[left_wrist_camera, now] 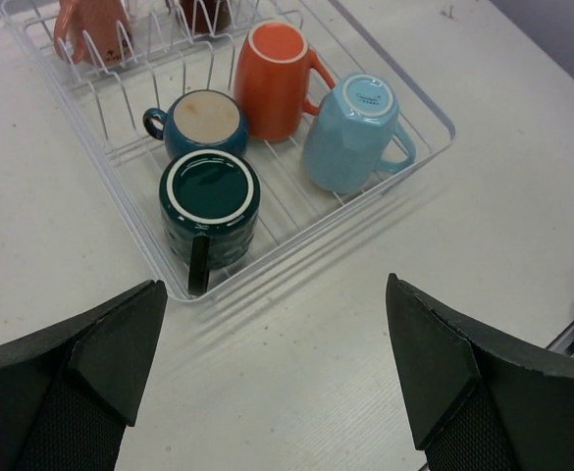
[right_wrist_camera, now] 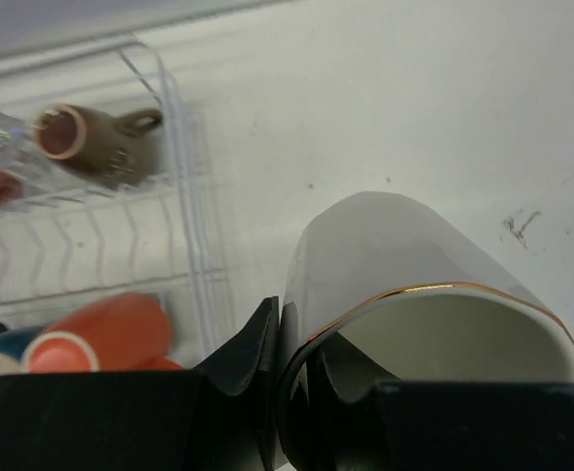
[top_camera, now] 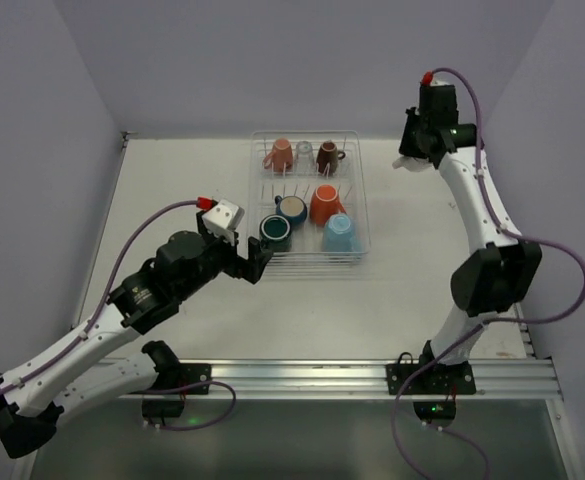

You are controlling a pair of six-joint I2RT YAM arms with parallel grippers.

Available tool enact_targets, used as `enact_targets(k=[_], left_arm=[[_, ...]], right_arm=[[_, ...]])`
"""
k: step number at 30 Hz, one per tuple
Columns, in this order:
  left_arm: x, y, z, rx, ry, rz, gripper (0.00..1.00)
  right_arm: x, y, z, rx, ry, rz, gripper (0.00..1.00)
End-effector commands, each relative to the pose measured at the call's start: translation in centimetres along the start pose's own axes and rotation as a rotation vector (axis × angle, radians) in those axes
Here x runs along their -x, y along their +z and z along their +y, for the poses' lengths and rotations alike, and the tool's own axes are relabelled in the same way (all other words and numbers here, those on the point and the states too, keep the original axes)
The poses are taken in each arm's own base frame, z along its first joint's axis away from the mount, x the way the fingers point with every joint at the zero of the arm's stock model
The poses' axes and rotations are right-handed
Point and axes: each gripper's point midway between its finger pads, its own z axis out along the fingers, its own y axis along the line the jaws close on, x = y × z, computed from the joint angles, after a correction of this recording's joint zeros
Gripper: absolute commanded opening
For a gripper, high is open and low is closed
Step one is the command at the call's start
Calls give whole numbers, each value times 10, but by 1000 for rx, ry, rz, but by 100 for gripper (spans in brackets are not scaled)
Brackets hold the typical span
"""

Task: Unload the cups from the dish rack

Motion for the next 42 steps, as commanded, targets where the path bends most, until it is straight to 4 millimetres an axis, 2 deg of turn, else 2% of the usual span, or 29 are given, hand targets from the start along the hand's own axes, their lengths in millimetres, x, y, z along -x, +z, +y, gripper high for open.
enact_targets(k=[1, 3, 4, 7, 8, 11, 12, 16, 18, 19, 21, 24, 25, 28, 31, 32, 35, 38, 39, 40, 41, 42], left_arm=[[-6, 3, 1, -13, 59, 12, 100], [-14, 6, 2, -14, 68, 32, 100], [-17, 7, 1, -20, 69, 41, 100], [-24, 10, 1, -25, 77, 65, 100], [-25, 10, 1, -26, 76, 69, 100], [-26, 11, 3, -26, 72, 71, 100], [-28, 12, 2, -28, 76, 77, 100], [-31, 15, 3, -29, 75, 89, 100], [-32, 16, 4, -25, 74, 94, 100], [-32, 17, 4, -25, 74, 97, 100], [-34, 20, 4, -23, 75, 109, 100], [-33, 24, 3, -26, 72, 118, 100], [-34, 24, 0, -40, 71, 124, 100], [-33, 29, -7, -71, 54, 138, 100], [-29, 32, -14, -96, 31, 146, 100], [-27, 34, -16, -99, 19, 146, 100], [-21, 39, -26, -135, -9, 146, 100], [-10, 50, -42, -195, -50, 129, 100], [-8, 59, -48, -206, -67, 126, 100], [-5, 64, -52, -212, -75, 123, 100], [5, 67, -61, -232, -81, 105, 100], [1, 79, -65, -233, -82, 121, 100]], right_arm=[[-8, 15, -25, -125, -160, 108, 0], [-14, 31, -24, -124, -183, 141, 0], [-27, 52, -25, -134, -197, 187, 0], [-36, 77, -21, -118, -211, 225, 0], [-50, 93, -19, -105, -221, 266, 0], [-62, 112, -19, -98, -224, 300, 0], [-74, 122, -18, -88, -226, 330, 0], [-97, 137, -22, -80, -224, 385, 0], [-100, 141, -24, -65, -207, 384, 0], [-107, 140, -26, -64, -203, 396, 0], [-104, 140, -28, -60, -188, 376, 0], [-103, 139, -32, -58, -176, 377, 8], [-102, 139, -32, -62, -177, 374, 19], [-103, 137, -34, -72, -179, 376, 40], [-92, 126, -34, -80, -174, 344, 60], [-80, 117, -32, -71, -169, 311, 62], [-62, 102, -26, -49, -148, 253, 73], [-38, 73, -20, -24, -113, 170, 88], [-15, 49, -15, 0, -95, 89, 91], [-21, 42, -16, 8, -89, 90, 95], [-17, 32, -14, 23, -67, 63, 96], [-7, 22, -10, 42, -53, 11, 97]])
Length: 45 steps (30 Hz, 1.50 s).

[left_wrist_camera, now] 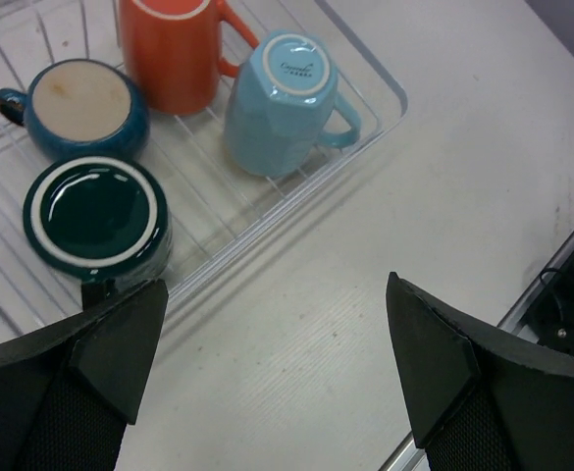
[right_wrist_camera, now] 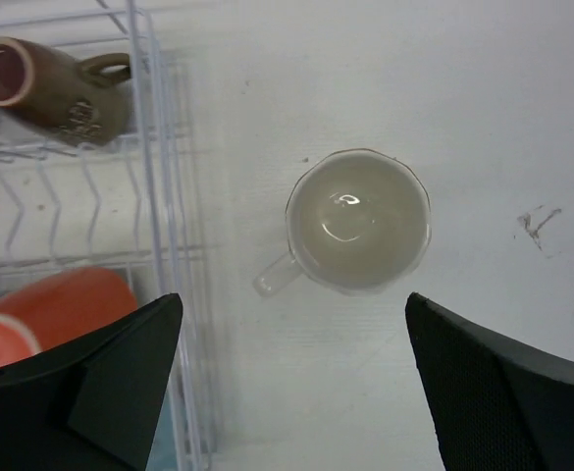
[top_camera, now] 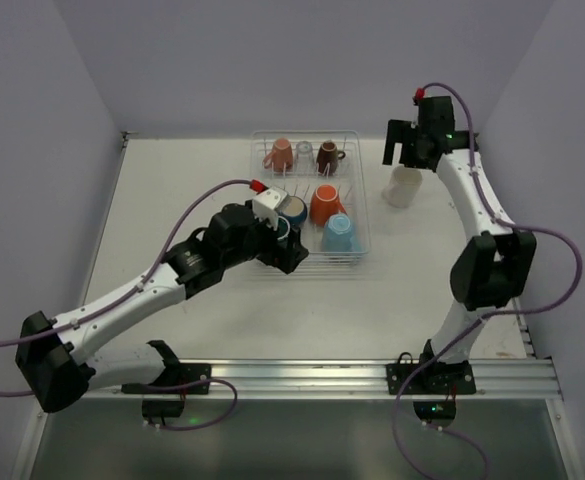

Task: Unload the cups from the dish rack

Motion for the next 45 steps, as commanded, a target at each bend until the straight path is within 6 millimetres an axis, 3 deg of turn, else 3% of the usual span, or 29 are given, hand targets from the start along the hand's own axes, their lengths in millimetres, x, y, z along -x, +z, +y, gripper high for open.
enact_targets(k=[1, 2, 3, 4, 5, 6, 7, 8, 9, 10, 11, 12, 14, 19, 24, 29, 39, 41, 42, 45], left_arm=[[39, 19, -34, -108, -34, -76, 100], [49, 24, -39, -109, -39, -91, 100], [44, 41, -38, -98, -40, -66, 100], [45, 48, -40, -94, -42, -62, 100], [57, 54, -45, -96, -39, -78, 100], [48, 71, -43, -79, -38, -43, 100], [50, 78, -42, -61, -37, -45, 100], [50, 92, -43, -53, -51, -33, 100], [50, 98, -44, -51, -60, -28, 100], [52, 105, -38, -6, -72, -41, 100], [52, 112, -37, 6, -97, -44, 100], [51, 122, -37, 17, -110, -45, 100], [46, 137, -28, 90, -145, -52, 100], [55, 154, -16, 241, -202, -136, 100], [47, 174, -5, 323, -235, -166, 100], [32, 196, -11, 306, -241, -127, 100], [17, 210, -2, 384, -191, -119, 100], [13, 212, 2, 404, -175, -114, 91], [12, 212, 3, 408, -172, -116, 78], [16, 208, 3, 403, -165, -134, 58]], right_arm=[[39, -84, 9, 100, 69, -251, 99], [35, -93, 12, 122, 93, -269, 99], [20, -89, 12, 139, 106, -270, 99], [24, -117, 12, 165, 128, -341, 99], [18, -124, 15, 190, 175, -361, 99], [23, -136, 23, 251, 189, -427, 99], [-5, -126, 26, 281, 227, -386, 98], [-6, -156, 33, 361, 241, -451, 97], [-1, -169, 41, 424, 244, -515, 97], [-24, -162, 43, 453, 274, -484, 96], [-26, -185, 46, 498, 276, -537, 96], [-37, -182, 47, 519, 280, -535, 96], [-42, -198, 47, 540, 278, -564, 96], [-59, -203, 56, 607, 255, -540, 96], [-61, -208, 63, 651, 237, -534, 96], [-63, -213, 69, 690, 220, -530, 96], [-69, -214, 81, 737, 193, -505, 96], [-69, -216, 82, 743, 190, -509, 96], [-69, -216, 82, 744, 189, -508, 96], [-70, -219, 83, 753, 184, -510, 96]])
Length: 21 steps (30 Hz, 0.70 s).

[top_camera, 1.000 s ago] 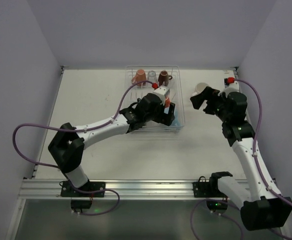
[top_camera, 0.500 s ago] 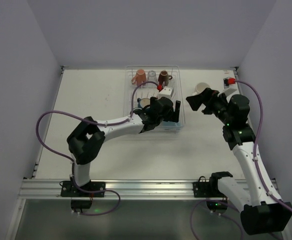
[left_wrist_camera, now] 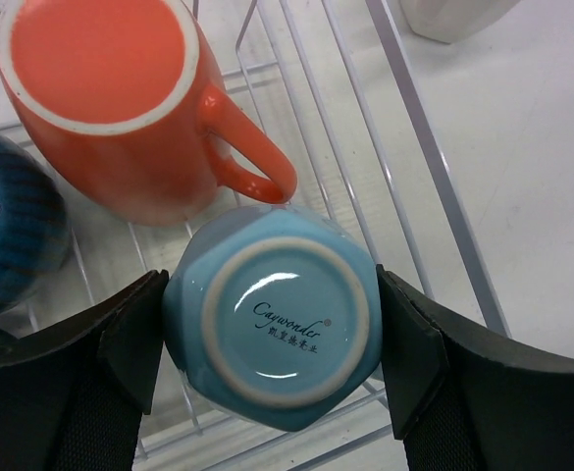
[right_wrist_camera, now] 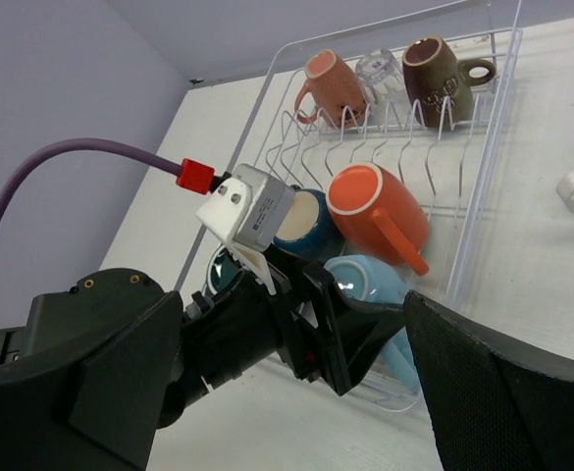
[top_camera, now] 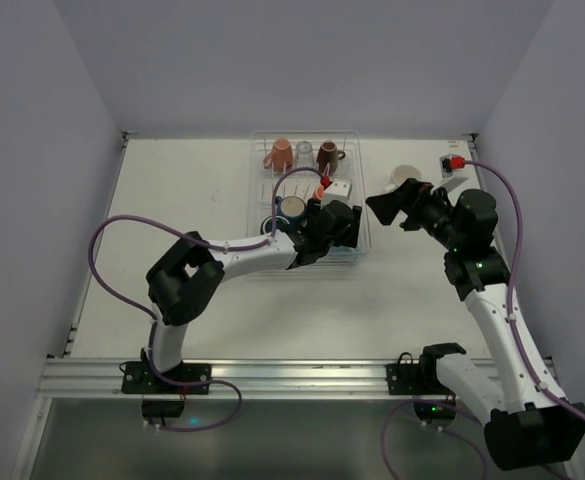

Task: Unload the cups from the dish rack

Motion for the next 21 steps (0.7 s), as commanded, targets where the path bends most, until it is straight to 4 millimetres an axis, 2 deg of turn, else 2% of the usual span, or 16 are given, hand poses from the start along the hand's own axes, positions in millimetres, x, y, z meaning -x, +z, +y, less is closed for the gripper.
enact_targets(k=[1, 3, 4, 6, 8, 9, 11, 12, 13, 15, 16, 17, 18, 19, 21], left_arm=[[39, -5, -7, 3, -45, -134, 46], [42, -10, -10, -13, -36, -147, 37], [48, -16, -14, -26, -27, -161, 28], [54, -25, -21, -50, -18, -182, 20], [70, -40, -26, -77, -17, -221, 17], [72, -47, -29, -93, -13, -230, 15], [95, -68, -34, -139, -35, -291, 13], [96, -75, -33, -154, -39, -299, 13], [116, -92, -34, -184, -65, -353, 12], [122, -105, -30, -201, -73, -379, 11], [140, -123, -30, -231, -97, -429, 11], [145, -132, -30, -247, -104, -450, 11], [142, -136, -26, -256, -103, -454, 10], [153, -154, -25, -294, -119, -487, 10], [152, -169, -26, -356, -127, -510, 7]], right_arm=[[8, -2, 14, 59, -20, -33, 96], [7, -2, 17, 69, -20, -31, 96], [7, -3, 19, 75, -17, -30, 96], [7, -4, 23, 88, -15, -30, 96], [6, -5, 25, 95, -11, -29, 96], [6, -6, 26, 97, -1, -32, 96], [8, -10, 29, 101, 11, -60, 96], [8, -12, 29, 100, 37, -71, 96], [11, -17, 33, 108, 43, -95, 95], [8, -19, 32, 109, 89, -108, 94], [12, -20, 35, 125, 93, -131, 93], [12, -22, 37, 136, 99, -143, 92], [12, -22, 38, 142, 120, -142, 92], [11, -22, 39, 148, 130, -138, 91], [6, -19, 44, 181, 163, -110, 89]])
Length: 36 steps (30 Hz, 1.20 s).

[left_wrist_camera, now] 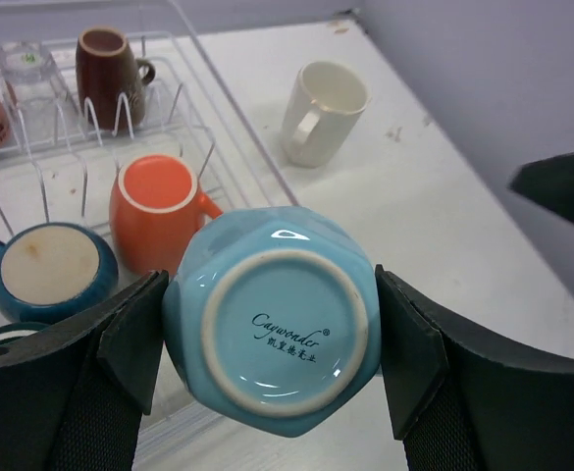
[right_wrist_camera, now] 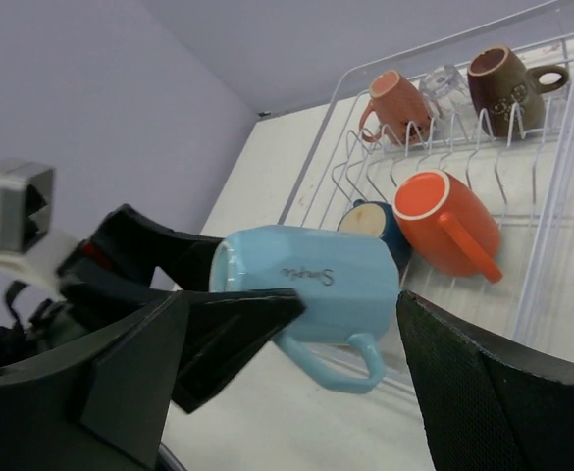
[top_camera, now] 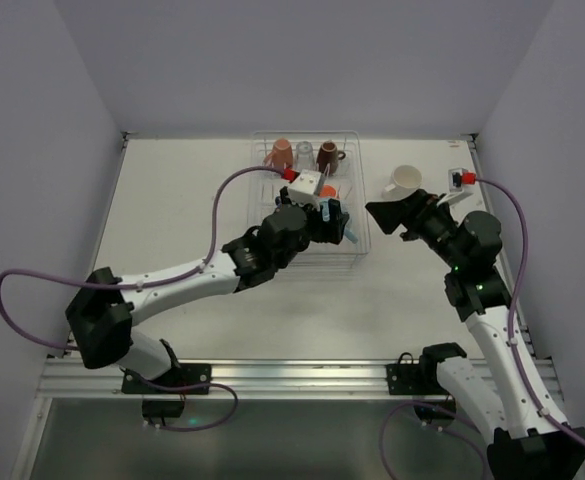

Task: Unload the cups from the dish rack

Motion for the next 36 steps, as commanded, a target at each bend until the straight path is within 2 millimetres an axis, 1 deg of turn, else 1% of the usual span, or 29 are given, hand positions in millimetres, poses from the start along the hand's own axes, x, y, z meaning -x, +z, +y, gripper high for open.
enact_targets(k=[1, 2, 3, 4, 5, 6, 7, 8, 9, 10, 11, 13, 14, 15, 16, 18, 20, 22, 24, 25, 27, 28, 29, 31, 32, 33, 34, 35, 36], left_arm=[[100, -47, -31, -188, -139, -314, 7], [91, -53, -29, -219, -131, -310, 6], [97, -62, -31, -254, -138, -335, 6], [114, -82, -37, -319, -156, -386, 6], [116, -89, -38, -339, -156, -396, 6], [113, -94, -34, -349, -156, -397, 7], [121, -107, -36, -393, -170, -419, 6], [120, -112, -34, -413, -181, -433, 6], [124, -118, -35, -448, -185, -446, 6], [133, -127, -35, -476, -211, -477, 6], [133, -130, -34, -489, -215, -479, 6], [141, -137, -35, -528, -230, -499, 5], [139, -138, -34, -537, -234, -498, 5], [139, -139, -32, -547, -236, -503, 5], [142, -142, -33, -563, -253, -515, 4], [140, -143, -32, -580, -265, -511, 4], [137, -145, -34, -610, -266, -506, 4], [139, -150, -36, -630, -273, -511, 4], [136, -151, -36, -643, -275, -501, 4], [138, -154, -37, -657, -288, -508, 4], [134, -155, -39, -675, -297, -498, 6], [133, -156, -39, -679, -308, -498, 6], [131, -155, -38, -677, -312, -492, 6], [130, -154, -37, -671, -319, -491, 13], [128, -153, -35, -663, -320, -486, 17], [127, -152, -34, -654, -325, -484, 31], [125, -150, -33, -643, -323, -473, 41], [124, -149, -32, -635, -321, -468, 65], [124, -149, -30, -624, -311, -469, 75]], right_arm=[[3, 4, 16, 78, 77, -6, 88], [-2, 6, 13, 78, 97, 8, 88], [-7, 8, 13, 89, 132, 26, 88], [-9, 8, 14, 99, 148, 29, 88], [-9, 9, 16, 117, 161, 25, 88], [-15, 9, 14, 124, 211, 36, 89], [-21, 9, 20, 165, 233, 65, 89], [-22, 9, 25, 210, 248, 60, 89], [-24, 9, 31, 238, 308, 79, 90], [-31, 9, 34, 264, 337, 112, 90], [-30, 9, 42, 313, 341, 107, 90], [-38, 8, 56, 376, 411, 169, 89], [-36, 5, 65, 432, 408, 160, 86], [-40, 3, 76, 470, 451, 187, 85], [-42, 3, 80, 489, 471, 204, 83], [-42, -3, 95, 565, 499, 208, 79], [-39, -6, 104, 626, 496, 199, 77], [-39, -8, 110, 662, 520, 220, 74], [-35, -10, 117, 716, 535, 216, 71], [-30, -14, 123, 761, 521, 199, 68], [-27, -10, 124, 776, 570, 200, 66], [-25, -10, 125, 789, 577, 200, 53], [-20, -15, 132, 833, 564, 184, 49], [-18, -16, 135, 859, 594, 185, 42], [-14, -19, 139, 885, 583, 171, 25], [-13, -20, 140, 891, 585, 169, 19], [-10, -22, 141, 895, 581, 150, 13], [-11, -21, 140, 884, 571, 141, 3], [-10, -21, 140, 875, 563, 134, 0]])
